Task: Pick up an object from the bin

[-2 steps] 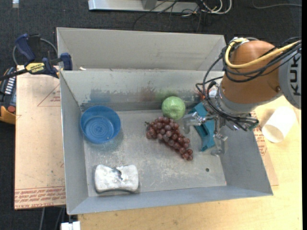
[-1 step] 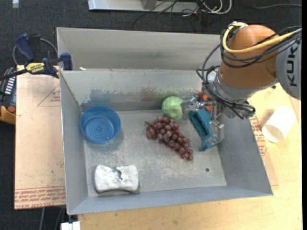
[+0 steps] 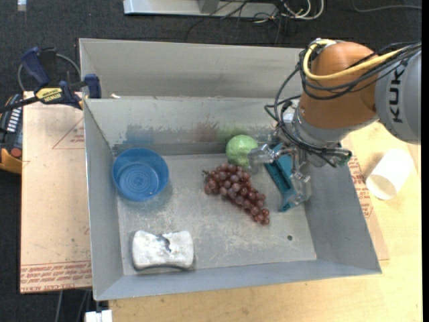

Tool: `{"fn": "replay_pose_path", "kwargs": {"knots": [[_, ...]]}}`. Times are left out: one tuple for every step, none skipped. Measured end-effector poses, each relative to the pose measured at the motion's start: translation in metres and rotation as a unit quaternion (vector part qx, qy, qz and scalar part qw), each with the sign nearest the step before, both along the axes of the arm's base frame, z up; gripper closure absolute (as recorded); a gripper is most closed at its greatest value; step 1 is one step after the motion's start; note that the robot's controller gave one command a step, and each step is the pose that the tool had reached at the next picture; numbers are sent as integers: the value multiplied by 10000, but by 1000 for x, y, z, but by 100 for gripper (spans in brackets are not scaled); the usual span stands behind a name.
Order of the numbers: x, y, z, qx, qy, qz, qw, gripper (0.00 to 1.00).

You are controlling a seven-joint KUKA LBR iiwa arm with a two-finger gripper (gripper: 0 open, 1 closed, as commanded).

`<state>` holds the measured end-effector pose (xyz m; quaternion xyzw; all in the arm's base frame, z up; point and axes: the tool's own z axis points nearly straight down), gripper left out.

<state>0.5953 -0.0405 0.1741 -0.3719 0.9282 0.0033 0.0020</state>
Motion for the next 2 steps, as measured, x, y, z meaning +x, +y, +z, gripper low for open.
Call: {"fn": "replay_pose_path", "kwargs": {"knots": [[-15,7,89,19,-121,-598,9981,0],[-15,7,86,18,-122,-542,9985,0]]}}
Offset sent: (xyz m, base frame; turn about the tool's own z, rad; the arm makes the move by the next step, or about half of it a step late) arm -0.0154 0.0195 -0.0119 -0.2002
